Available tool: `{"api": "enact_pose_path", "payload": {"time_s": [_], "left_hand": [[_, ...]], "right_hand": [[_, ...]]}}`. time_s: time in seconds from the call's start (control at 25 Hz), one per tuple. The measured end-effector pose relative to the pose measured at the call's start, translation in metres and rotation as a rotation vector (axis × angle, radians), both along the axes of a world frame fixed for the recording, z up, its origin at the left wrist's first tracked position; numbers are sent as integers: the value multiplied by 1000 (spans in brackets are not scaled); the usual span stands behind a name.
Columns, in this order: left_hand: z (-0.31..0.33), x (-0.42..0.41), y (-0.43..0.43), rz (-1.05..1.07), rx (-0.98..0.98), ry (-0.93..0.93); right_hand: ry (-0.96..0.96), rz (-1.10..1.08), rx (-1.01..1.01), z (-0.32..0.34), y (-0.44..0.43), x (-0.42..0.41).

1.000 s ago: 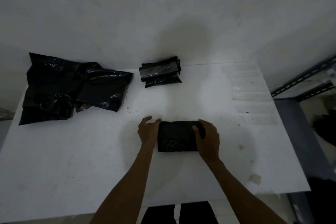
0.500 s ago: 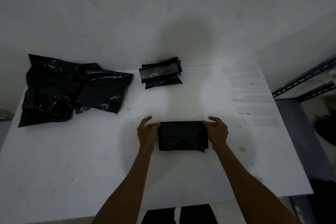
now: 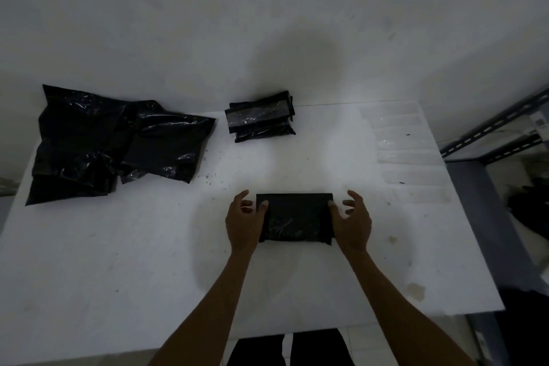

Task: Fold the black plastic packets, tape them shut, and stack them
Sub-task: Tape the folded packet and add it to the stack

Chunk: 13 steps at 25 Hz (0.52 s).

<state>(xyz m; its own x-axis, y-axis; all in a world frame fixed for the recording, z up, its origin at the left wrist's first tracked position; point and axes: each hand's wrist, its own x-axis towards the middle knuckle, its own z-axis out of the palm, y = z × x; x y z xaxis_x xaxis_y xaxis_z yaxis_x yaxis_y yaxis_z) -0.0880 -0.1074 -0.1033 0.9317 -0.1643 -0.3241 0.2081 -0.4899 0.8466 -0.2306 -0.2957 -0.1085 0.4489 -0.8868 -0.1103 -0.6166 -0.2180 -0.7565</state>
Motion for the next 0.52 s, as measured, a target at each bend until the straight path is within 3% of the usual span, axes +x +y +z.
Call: {"api": "enact_pose_path", "payload": {"time_s": [0.12, 0.28, 0.52], "left_hand": [[1, -15, 4, -72, -13, -61], [4, -21, 4, 53, -59, 15], [2, -14, 1, 58, -135, 9]], "right_hand": [[36, 68, -149, 0, 20, -13], [10, -32, 39, -4, 23, -18], [-55, -31, 62, -5, 20, -14]]}}
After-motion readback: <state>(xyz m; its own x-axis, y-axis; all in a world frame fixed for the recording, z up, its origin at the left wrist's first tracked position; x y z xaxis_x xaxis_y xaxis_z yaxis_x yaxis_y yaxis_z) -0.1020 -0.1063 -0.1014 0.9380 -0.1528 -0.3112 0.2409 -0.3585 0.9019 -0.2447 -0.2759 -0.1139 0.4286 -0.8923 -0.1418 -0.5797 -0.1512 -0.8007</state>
